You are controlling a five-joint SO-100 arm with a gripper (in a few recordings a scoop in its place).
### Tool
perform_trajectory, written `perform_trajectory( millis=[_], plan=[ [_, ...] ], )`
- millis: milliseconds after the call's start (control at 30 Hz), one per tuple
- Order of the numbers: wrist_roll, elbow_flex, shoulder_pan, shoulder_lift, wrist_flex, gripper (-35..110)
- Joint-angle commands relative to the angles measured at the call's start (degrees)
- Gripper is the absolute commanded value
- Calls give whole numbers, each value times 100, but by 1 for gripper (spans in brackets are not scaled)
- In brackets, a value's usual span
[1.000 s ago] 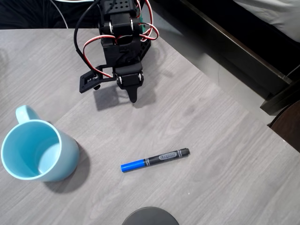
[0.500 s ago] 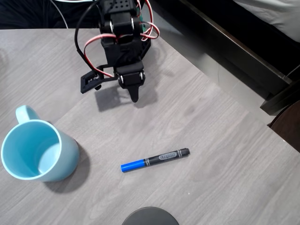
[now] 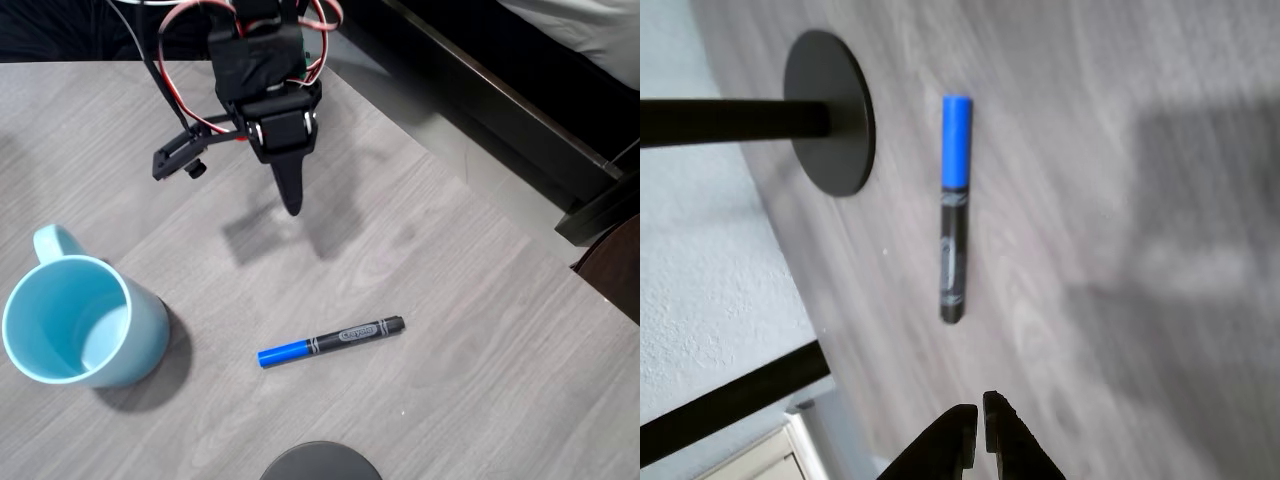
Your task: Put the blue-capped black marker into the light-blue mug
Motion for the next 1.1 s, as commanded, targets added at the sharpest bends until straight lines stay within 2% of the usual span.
perform_trajectory(
  millis=[0, 267, 467, 800, 1067],
  plan=[
    [316, -1151, -158, -1450, -158, 0],
    [923, -3296, -97, -4992, -387, 0],
    [1222, -4474, -62, -6741, -413, 0],
    [1292, -5019, -114, -7813, -747, 0],
    [1248, -5019, -26, -8367, -773, 17]
  ],
)
